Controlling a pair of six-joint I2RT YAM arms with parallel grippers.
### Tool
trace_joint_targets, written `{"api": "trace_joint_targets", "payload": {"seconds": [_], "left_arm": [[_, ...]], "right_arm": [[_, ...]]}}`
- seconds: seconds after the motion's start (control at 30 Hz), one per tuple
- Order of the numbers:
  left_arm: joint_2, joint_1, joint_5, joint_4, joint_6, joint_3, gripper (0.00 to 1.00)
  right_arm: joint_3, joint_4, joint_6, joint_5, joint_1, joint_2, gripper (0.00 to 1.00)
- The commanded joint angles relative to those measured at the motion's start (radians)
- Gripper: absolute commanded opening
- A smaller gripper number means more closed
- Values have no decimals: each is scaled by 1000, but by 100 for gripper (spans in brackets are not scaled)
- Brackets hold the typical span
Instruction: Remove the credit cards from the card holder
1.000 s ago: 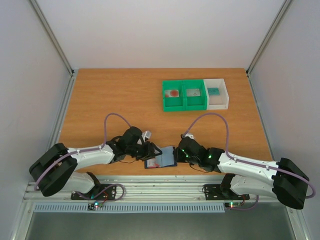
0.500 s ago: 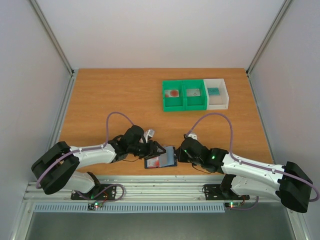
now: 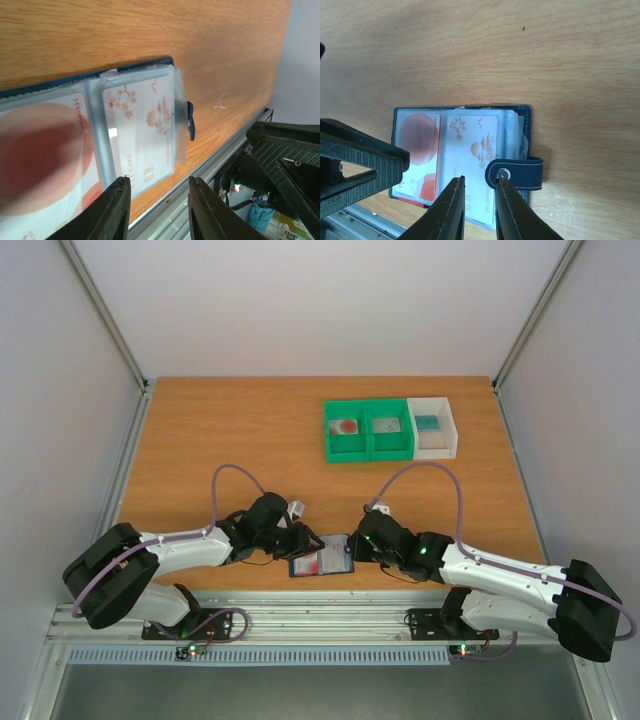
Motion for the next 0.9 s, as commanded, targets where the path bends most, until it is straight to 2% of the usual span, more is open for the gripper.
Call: {"api": "trace_joint_targets", "payload": {"seconds": [0.0,0.47,0.87], "left_arm": [[7,13,-39,-17,29,8,33],[46,21,-42,-5,37,-7,33],[73,22,-34,-20,55,9,34]], "right_arm": [[37,33,-15,-29,5,51,18],[63,152,-20,-112,4,273,15],[39,89,8,-72,4,322,13]]}}
